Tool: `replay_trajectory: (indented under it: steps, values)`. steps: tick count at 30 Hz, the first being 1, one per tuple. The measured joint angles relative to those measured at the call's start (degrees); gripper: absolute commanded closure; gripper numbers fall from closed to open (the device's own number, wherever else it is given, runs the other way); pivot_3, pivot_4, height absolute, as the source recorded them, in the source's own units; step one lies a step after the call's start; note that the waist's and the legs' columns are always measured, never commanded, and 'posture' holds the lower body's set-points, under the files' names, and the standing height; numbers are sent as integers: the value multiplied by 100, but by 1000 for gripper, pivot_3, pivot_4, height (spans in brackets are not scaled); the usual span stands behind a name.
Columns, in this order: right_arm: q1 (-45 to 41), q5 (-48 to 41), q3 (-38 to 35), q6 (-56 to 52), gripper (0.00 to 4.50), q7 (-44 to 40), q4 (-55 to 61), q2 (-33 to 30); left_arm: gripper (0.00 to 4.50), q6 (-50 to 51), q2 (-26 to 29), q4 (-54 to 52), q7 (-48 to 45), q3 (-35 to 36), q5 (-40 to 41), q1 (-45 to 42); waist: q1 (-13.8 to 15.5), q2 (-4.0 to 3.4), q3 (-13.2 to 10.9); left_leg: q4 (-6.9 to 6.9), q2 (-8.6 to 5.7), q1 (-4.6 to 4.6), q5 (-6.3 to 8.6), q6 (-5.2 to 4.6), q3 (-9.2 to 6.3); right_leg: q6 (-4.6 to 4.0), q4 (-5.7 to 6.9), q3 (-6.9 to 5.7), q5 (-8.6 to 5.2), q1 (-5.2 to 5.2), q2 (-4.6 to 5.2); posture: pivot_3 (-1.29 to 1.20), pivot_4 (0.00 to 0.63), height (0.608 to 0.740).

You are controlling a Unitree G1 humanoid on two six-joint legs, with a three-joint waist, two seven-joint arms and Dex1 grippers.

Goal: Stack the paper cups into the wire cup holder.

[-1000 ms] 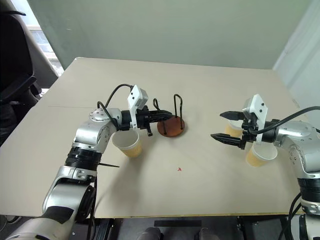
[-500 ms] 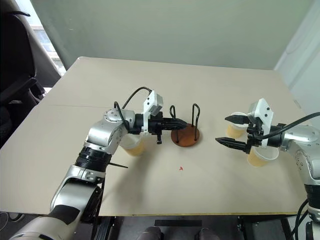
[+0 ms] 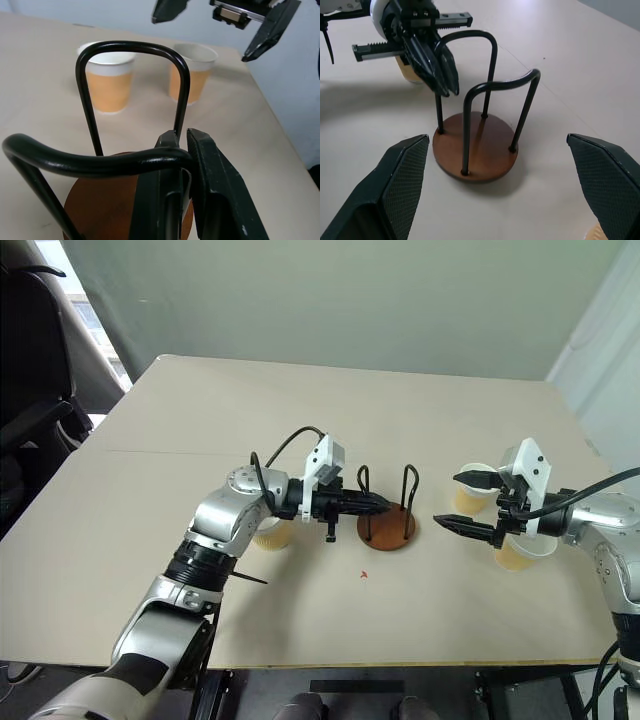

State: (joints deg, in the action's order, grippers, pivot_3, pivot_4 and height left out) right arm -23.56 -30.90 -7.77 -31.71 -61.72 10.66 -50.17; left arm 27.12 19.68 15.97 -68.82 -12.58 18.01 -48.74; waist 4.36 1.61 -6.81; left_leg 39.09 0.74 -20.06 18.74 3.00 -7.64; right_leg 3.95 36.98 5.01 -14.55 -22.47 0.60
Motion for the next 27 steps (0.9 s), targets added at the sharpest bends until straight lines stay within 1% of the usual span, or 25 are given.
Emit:
replay_trajectory:
  steps: [7,11,15,16,17,18,20,27]
  values:
    - [74,10,-7,10,0,-8,0,-46,4471,-161,-72,7,26,-172,-123,66,0,0,0,0,-1,0,0,-1,5,0,0,1,0,0,0,0,150,740]
    - [74,12,-7,13,0,-8,0,-53,3266,-315,-75,40,53,-215,-252,99,0,-1,0,0,-1,0,-1,-1,6,0,0,1,0,0,0,0,150,740]
    - [74,13,-7,14,0,-8,0,-55,1808,-325,-74,40,20,-315,-342,200,0,-1,0,0,-2,-1,-1,-1,5,0,0,1,0,0,0,0,150,740]
    - [75,13,-7,15,0,-8,0,-56,1377,-328,-76,40,18,-332,-348,214,0,-1,0,0,-2,-1,-1,-1,6,0,0,1,0,0,0,0,150,740]
    - [74,13,-7,15,0,-8,0,-56,1144,-330,-78,40,18,-332,-349,215,0,-1,0,0,-2,-1,-1,-1,6,0,0,1,1,0,0,0,150,740]
    - [74,14,-7,16,0,-8,0,-55,730,-332,-80,40,18,-331,-349,215,0,-1,0,0,-2,-1,-1,-1,6,0,0,1,1,0,0,0,150,740]
    - [74,17,-7,19,0,-7,0,-55,42,-332,-86,40,21,-331,-348,215,0,-1,0,0,-2,-1,-1,-2,6,0,0,1,1,0,0,0,150,740]
    - [74,21,-7,21,0,-4,0,-55,42,-437,-110,11,41,-332,-367,215,-1,-1,0,0,-1,0,-1,-2,8,0,0,1,1,0,0,0,150,740]
